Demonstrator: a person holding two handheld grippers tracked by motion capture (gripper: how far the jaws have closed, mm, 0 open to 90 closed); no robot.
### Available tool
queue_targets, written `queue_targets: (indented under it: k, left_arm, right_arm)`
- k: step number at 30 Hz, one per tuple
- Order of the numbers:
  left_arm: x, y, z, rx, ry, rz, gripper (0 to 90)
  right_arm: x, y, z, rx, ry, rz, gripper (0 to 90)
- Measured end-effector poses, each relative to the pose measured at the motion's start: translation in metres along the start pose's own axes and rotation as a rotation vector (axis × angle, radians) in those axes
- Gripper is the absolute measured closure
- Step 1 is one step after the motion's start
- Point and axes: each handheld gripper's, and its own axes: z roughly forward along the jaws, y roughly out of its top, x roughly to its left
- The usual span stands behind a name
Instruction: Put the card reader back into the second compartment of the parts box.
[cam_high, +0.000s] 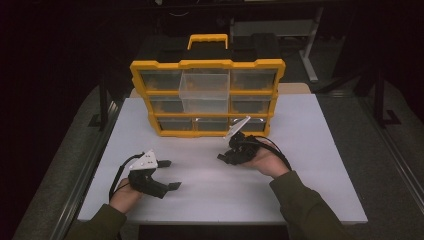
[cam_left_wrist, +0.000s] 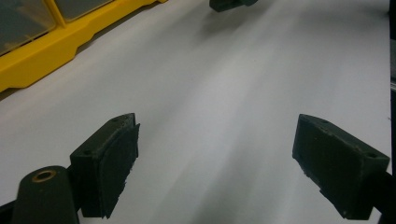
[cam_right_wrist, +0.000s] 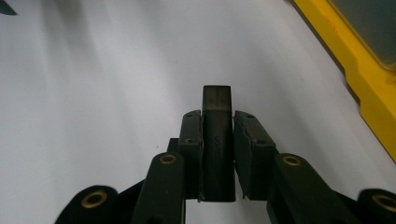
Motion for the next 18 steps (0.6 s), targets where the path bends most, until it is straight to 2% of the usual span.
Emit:
queue_targets:
  k: [8,18]
  left_arm:
    - [0.000,0.000,0.000,0.002,0.001,-0.002,14.3]
    - [0.000,0.000,0.001,0.005,0.001,-0.003,14.3]
  right_arm:
    - [-0.002,0.002,-0.018,-0.003,0.016,-0.014,72.5]
    - [-0.008,0.006,-0.044,-0.039,0.016,-0.018,72.6]
